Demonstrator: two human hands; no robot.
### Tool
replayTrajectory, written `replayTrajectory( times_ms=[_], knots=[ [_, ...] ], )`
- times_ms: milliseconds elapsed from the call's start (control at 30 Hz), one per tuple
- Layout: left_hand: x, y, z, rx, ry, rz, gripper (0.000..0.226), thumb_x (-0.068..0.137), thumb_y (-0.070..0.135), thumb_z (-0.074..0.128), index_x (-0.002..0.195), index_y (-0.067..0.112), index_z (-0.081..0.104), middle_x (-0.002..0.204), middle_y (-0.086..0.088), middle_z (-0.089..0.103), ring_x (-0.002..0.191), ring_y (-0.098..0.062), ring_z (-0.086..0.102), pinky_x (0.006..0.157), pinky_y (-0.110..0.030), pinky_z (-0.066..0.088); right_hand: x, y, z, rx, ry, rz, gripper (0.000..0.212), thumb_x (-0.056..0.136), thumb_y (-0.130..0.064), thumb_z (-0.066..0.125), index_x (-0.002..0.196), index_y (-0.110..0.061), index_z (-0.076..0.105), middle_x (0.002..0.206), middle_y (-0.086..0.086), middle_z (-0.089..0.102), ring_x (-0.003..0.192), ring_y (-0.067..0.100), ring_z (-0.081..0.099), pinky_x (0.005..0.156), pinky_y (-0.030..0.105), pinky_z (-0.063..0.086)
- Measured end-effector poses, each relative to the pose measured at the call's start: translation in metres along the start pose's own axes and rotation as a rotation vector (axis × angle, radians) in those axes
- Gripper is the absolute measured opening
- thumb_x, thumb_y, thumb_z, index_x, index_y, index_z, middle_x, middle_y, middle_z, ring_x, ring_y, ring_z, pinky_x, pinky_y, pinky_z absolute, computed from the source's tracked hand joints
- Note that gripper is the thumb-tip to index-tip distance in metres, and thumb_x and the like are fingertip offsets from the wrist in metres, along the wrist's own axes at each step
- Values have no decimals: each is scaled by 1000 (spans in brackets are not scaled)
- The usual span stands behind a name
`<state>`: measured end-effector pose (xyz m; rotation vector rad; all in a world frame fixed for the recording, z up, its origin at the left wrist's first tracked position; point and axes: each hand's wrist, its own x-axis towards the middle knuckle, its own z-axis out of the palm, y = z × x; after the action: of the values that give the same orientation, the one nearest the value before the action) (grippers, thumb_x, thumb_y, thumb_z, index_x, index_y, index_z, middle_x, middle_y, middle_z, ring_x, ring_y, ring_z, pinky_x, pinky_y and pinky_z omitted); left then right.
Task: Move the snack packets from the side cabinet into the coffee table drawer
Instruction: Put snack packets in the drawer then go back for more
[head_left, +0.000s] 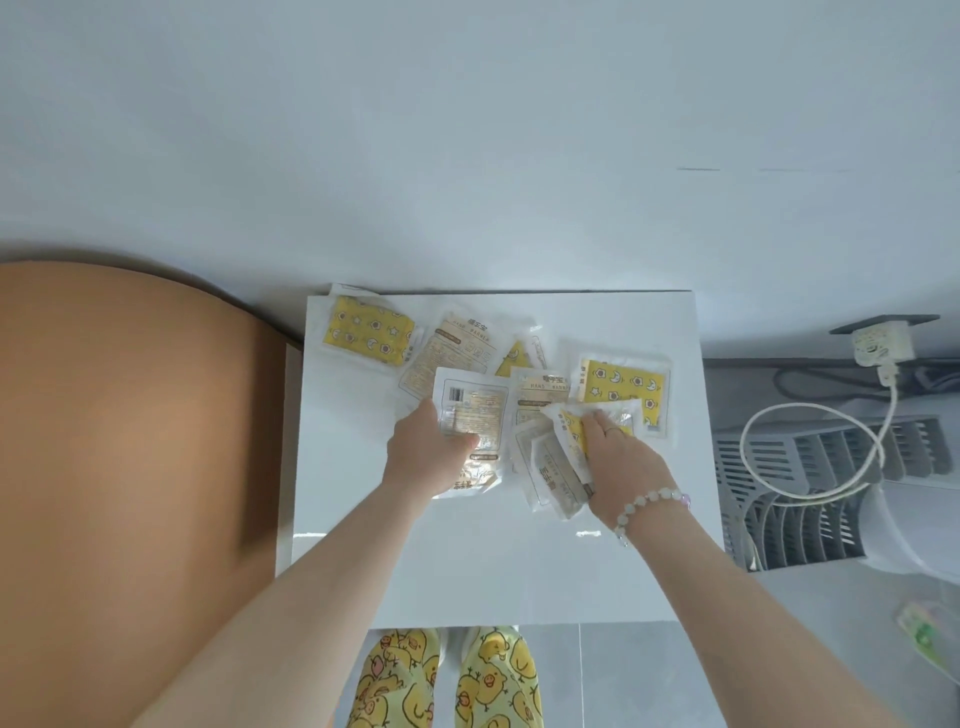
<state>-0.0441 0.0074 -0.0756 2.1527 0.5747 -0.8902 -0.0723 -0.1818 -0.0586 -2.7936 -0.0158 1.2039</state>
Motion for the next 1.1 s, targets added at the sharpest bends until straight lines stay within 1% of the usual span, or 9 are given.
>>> replayTrajectory(
  times_ms=[133, 300, 400, 600, 700, 767, 867, 1000, 1100],
  knots=[
    [-6, 0, 0, 47, 10, -9, 31, 88, 24, 62, 115, 17, 49, 95, 2, 52, 99, -25, 53, 75, -28, 40, -12, 1, 8, 116, 33, 32, 67, 88, -13, 56, 146, -13, 22, 148, 4, 24, 117, 20, 53, 91, 27, 47],
    [-12, -7, -6, 89, -16, 6, 32, 88, 24, 61, 115, 17, 48, 92, 3, 50, 88, -21, 51, 71, -28, 40, -19, 2, 13, 350, 63, 119, 52, 83, -5, 52, 132, -22, 45, 131, -1, 43, 102, 22, 58, 83, 30, 50],
    [-18, -11, -9, 69, -18, 5, 25, 87, 22, 60, 108, 19, 47, 82, 7, 48, 85, -22, 53, 68, -28, 42, -26, 1, 18, 584, 137, 194, 33, 86, -10, 52, 115, -27, 51, 96, -6, 58, 84, 20, 59, 69, 32, 50],
    [-39, -12, -22, 79, -49, 31, 35, 84, 19, 59, 117, 19, 50, 100, 0, 61, 87, -21, 61, 68, -31, 51, -39, -4, 23, 1204, 248, 405, 29, 83, 0, 49, 106, -18, 48, 67, 3, 49, 59, 16, 46, 52, 25, 38],
    [-50, -5, -35, 78, -48, 57, 36, 84, 18, 59, 118, 22, 51, 99, 3, 61, 84, -18, 61, 60, -22, 46, -50, -3, 12, 1445, 239, 573, 15, 80, 6, 47, 78, -8, 51, 59, 4, 42, 55, 19, 40, 53, 26, 34],
    [-61, 5, -46, 84, -34, 79, 34, 83, 19, 60, 116, 22, 52, 98, 5, 61, 82, -16, 60, 57, -19, 44, -61, -1, -2, 1500, 174, 617, 25, 78, 9, 45, 62, -10, 40, 56, 3, 33, 53, 17, 33, 52, 25, 30],
    [-83, 22, -65, -1, 22, 97, 29, 83, 19, 60, 112, 22, 52, 97, 5, 61, 85, -17, 60, 60, -20, 44, -79, -2, -32, 1534, 77, 594, 28, 74, 11, 43, 62, -12, 34, 61, 4, 32, 56, 17, 33, 56, 25, 30],
    [-116, 36, -96, -212, 112, 54, 27, 81, 21, 64, 107, 18, 56, 100, 3, 63, 94, -16, 60, 77, -27, 48, -100, -7, -88, 1524, -24, 455, 17, 75, 10, 51, 69, -6, 50, 71, 9, 50, 67, 25, 49, 65, 33, 42],
    [-139, 42, -119, -356, 145, 66, 28, 80, 18, 66, 108, 21, 63, 102, 4, 69, 92, -11, 64, 69, -20, 48, -114, -18, -138, 1520, -26, 285, 15, 79, 6, 52, 70, -6, 56, 70, 9, 57, 64, 26, 54, 61, 30, 45]
  ],
)
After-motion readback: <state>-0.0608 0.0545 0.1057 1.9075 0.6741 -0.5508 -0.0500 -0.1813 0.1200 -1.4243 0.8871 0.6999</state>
